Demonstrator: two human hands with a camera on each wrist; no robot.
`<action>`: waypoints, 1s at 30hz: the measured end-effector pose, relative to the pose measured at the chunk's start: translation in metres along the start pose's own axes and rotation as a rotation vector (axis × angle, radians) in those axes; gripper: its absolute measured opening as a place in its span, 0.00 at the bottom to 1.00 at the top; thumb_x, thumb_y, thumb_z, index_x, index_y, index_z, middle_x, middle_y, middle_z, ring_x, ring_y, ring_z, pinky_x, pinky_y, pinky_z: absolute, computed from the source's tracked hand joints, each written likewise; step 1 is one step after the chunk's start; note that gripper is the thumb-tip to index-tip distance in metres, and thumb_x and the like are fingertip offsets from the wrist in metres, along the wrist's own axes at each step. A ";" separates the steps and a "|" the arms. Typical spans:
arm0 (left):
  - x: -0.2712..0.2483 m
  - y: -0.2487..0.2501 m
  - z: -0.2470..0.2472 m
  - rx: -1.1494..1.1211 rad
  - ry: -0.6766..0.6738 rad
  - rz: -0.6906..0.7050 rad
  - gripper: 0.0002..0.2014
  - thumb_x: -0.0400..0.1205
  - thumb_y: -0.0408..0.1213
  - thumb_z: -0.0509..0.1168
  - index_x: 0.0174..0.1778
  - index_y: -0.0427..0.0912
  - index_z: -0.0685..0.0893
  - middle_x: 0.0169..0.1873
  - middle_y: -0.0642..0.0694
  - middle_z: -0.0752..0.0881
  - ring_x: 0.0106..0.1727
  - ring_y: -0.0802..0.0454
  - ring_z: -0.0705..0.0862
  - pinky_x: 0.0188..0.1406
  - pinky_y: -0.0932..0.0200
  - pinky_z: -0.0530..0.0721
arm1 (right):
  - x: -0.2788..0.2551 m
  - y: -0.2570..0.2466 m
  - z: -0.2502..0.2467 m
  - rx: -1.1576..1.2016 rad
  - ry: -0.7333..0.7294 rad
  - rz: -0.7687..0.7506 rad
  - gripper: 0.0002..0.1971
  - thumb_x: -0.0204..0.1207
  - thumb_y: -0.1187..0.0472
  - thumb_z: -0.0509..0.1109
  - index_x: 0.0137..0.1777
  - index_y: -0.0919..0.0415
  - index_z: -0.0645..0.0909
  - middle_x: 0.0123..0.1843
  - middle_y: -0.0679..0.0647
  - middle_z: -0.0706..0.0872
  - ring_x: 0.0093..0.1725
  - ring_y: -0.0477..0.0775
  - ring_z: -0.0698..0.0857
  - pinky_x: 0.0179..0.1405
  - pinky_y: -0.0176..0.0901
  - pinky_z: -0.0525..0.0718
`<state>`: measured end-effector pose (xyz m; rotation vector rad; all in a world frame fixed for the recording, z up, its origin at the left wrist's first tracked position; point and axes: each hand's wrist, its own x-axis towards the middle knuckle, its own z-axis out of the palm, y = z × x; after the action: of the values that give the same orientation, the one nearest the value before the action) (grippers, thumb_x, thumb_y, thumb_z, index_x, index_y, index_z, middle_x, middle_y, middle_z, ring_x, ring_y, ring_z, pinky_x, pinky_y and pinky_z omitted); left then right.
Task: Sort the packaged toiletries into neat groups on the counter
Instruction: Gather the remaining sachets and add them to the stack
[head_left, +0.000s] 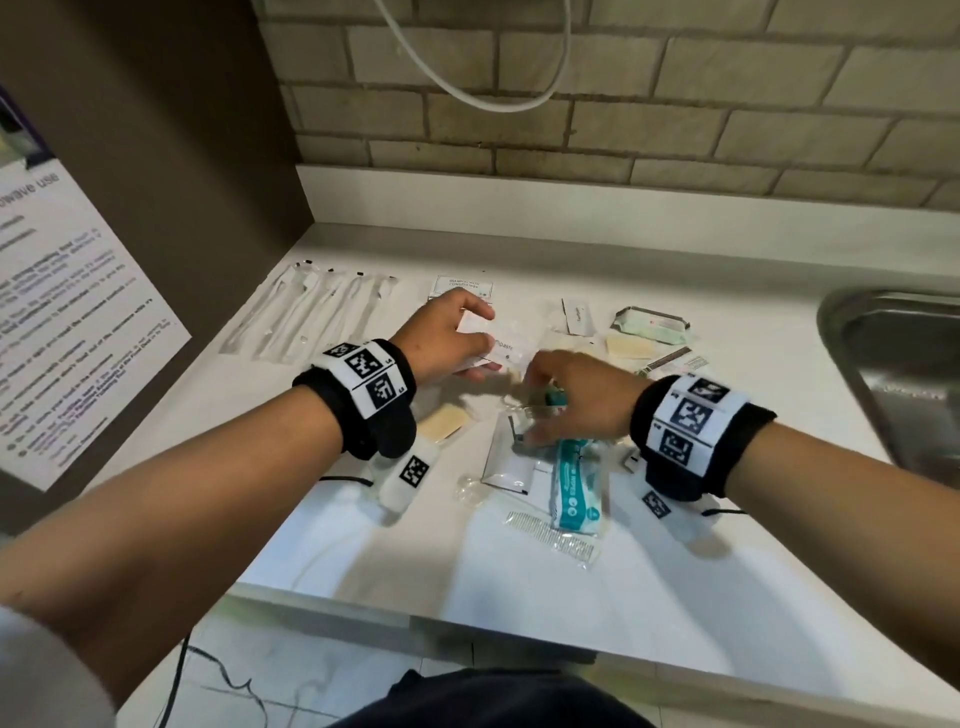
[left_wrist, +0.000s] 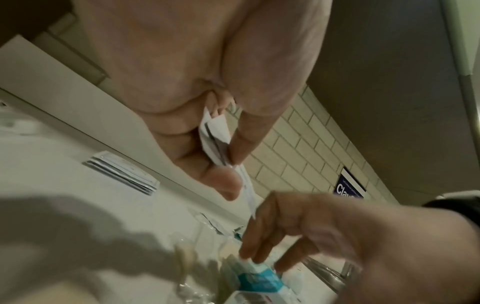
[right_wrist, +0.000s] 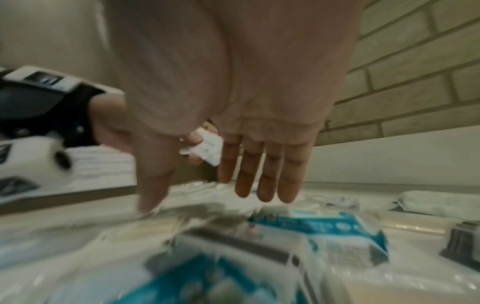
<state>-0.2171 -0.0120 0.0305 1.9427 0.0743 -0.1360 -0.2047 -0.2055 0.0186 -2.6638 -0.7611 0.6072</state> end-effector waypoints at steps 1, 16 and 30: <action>-0.001 -0.001 -0.003 -0.026 -0.008 -0.005 0.11 0.82 0.26 0.66 0.59 0.40 0.78 0.60 0.42 0.78 0.35 0.56 0.90 0.36 0.58 0.91 | -0.003 -0.001 0.007 -0.074 -0.069 -0.002 0.35 0.62 0.38 0.79 0.67 0.47 0.72 0.59 0.48 0.79 0.56 0.51 0.79 0.55 0.50 0.82; -0.001 -0.002 0.026 -0.099 -0.056 -0.001 0.08 0.83 0.30 0.65 0.54 0.47 0.81 0.62 0.39 0.82 0.45 0.40 0.92 0.46 0.40 0.90 | -0.030 0.049 -0.007 -0.228 -0.002 0.183 0.26 0.65 0.56 0.77 0.61 0.46 0.71 0.56 0.48 0.81 0.52 0.54 0.82 0.52 0.50 0.85; 0.000 0.006 0.029 -0.032 -0.074 -0.005 0.09 0.85 0.36 0.62 0.60 0.50 0.75 0.56 0.42 0.84 0.40 0.41 0.92 0.39 0.30 0.85 | -0.006 0.005 0.023 -0.235 -0.108 0.071 0.22 0.65 0.46 0.78 0.57 0.51 0.78 0.50 0.47 0.82 0.49 0.52 0.81 0.46 0.44 0.82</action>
<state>-0.2182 -0.0413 0.0255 1.9040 0.0323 -0.2087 -0.2184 -0.2091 -0.0011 -2.9025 -0.8154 0.7253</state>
